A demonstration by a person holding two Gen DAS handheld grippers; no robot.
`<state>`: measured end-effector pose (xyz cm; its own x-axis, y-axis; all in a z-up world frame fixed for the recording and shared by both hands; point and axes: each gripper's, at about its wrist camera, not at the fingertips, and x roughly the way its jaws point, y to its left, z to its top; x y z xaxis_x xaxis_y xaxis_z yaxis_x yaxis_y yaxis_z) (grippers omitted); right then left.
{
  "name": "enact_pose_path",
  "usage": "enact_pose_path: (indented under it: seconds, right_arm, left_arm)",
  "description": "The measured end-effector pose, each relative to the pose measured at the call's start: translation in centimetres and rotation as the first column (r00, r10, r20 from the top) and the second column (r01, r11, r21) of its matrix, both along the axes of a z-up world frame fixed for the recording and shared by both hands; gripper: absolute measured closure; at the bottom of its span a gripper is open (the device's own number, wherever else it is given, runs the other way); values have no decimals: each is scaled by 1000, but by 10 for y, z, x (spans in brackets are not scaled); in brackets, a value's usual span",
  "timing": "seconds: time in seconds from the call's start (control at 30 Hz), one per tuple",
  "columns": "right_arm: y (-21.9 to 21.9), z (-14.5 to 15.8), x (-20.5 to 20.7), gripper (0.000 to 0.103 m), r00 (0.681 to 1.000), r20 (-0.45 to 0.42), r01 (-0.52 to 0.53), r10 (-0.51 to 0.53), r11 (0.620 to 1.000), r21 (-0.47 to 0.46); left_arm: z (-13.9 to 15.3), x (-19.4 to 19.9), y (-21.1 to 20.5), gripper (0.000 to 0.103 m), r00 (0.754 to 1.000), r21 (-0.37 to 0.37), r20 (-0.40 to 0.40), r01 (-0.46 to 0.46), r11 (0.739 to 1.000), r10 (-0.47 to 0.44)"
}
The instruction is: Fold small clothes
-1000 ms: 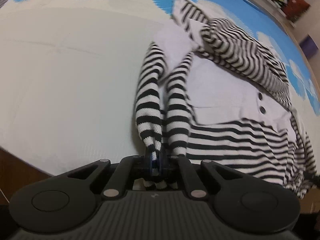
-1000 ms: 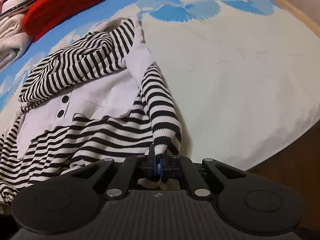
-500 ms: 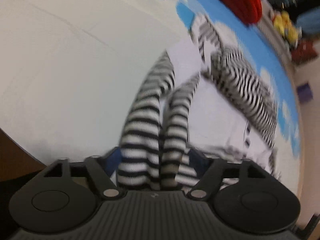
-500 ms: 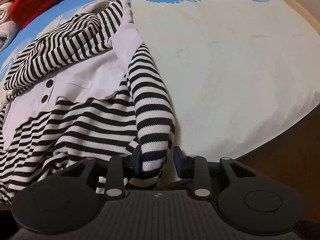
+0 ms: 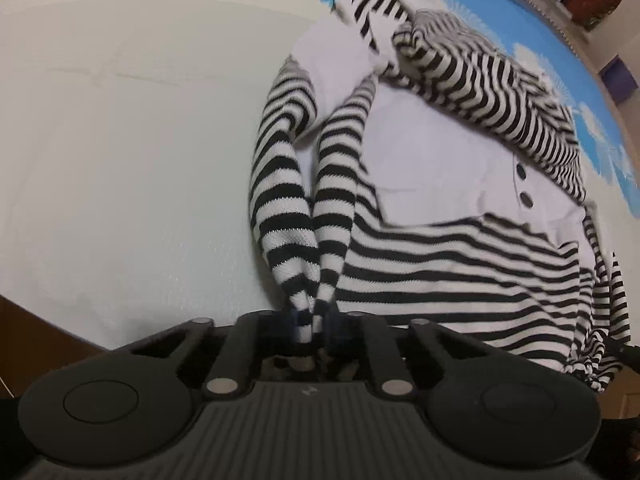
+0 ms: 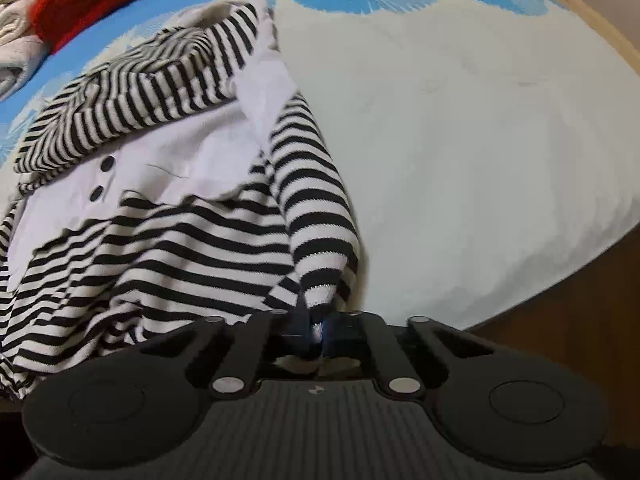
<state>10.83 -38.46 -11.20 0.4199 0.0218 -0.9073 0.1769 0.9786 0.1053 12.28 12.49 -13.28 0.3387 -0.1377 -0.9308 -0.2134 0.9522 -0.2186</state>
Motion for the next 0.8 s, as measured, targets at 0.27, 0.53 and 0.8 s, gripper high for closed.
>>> enact_pose_path:
  seconds: [0.27, 0.53, 0.8]
  right_arm:
    - [-7, 52, -10, 102, 972, 235, 4, -26, 996, 94]
    - [-34, 120, -35, 102, 910, 412, -46, -51, 974, 223]
    - [-48, 191, -98, 102, 839, 543, -152, -26, 948, 280]
  left_arm:
    - [38, -7, 0, 96, 989, -16, 147, 10, 1000, -7]
    - [109, -38, -6, 97, 902, 35, 422, 83, 996, -90]
    - [168, -99, 4, 97, 898, -156, 440, 84, 984, -7]
